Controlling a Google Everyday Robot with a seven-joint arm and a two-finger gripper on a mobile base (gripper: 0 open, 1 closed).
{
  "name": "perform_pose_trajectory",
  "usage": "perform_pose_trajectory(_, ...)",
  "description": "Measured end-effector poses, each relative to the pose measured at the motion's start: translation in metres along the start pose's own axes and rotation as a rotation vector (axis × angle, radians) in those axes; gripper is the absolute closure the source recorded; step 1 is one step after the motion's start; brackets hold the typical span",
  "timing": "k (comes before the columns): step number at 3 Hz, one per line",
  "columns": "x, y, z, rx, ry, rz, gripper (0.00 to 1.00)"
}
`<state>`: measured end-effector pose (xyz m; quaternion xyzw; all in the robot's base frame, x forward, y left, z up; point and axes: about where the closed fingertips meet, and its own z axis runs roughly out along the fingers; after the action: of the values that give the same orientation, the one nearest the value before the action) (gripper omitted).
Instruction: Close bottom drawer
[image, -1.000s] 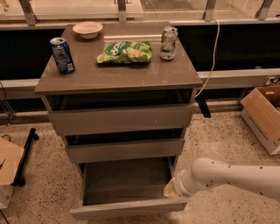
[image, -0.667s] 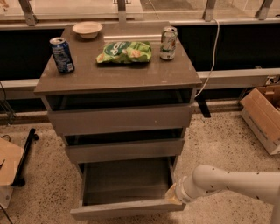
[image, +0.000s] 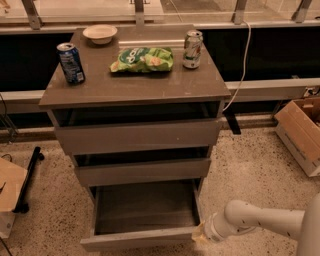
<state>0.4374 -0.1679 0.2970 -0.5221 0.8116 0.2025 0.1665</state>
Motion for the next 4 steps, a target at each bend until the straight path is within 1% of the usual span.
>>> perform_pose_trajectory(2,0.046,-0.010,0.048,-0.065,-0.005,0.097,1.00)
perform_pose_trajectory(3,0.056,-0.019,0.065,-0.086,0.011,0.116,1.00)
perform_pose_trajectory(4,0.048,-0.037,0.080,-0.086,0.001,0.099,1.00)
